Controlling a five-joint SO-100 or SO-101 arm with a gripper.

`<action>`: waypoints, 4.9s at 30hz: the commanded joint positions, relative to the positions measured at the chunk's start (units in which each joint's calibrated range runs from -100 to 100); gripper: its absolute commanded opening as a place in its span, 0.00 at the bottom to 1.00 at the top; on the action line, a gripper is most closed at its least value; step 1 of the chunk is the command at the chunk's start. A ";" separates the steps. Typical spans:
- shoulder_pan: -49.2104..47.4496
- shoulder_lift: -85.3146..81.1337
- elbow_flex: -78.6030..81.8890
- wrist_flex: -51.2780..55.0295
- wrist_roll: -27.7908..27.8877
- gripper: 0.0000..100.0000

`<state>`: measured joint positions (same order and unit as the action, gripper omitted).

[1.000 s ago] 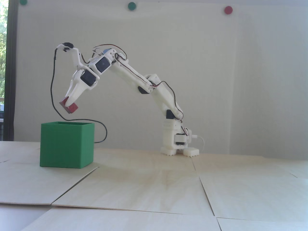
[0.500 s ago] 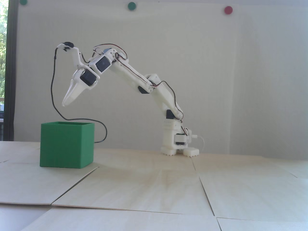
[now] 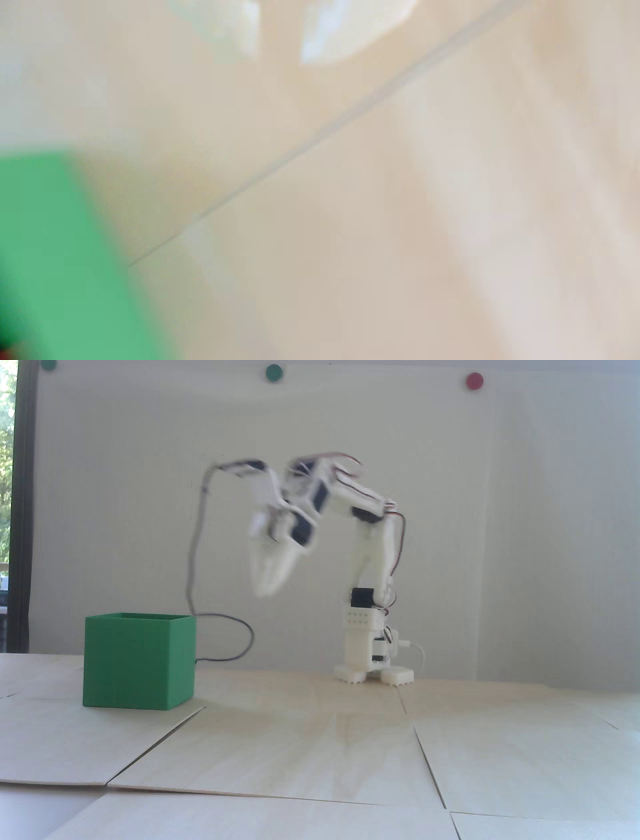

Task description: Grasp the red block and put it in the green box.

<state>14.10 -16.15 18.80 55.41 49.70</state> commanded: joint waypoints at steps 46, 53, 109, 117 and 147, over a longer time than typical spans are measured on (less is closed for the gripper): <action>-27.65 -82.51 79.25 21.83 -8.01 0.03; -27.65 -82.51 79.25 21.83 -8.01 0.03; -25.32 -82.51 79.25 21.83 -7.96 0.03; -13.50 -82.51 79.25 21.83 -7.96 0.03; -13.98 -82.51 79.25 21.83 -7.96 0.03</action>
<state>-0.57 -97.51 97.14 75.12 42.05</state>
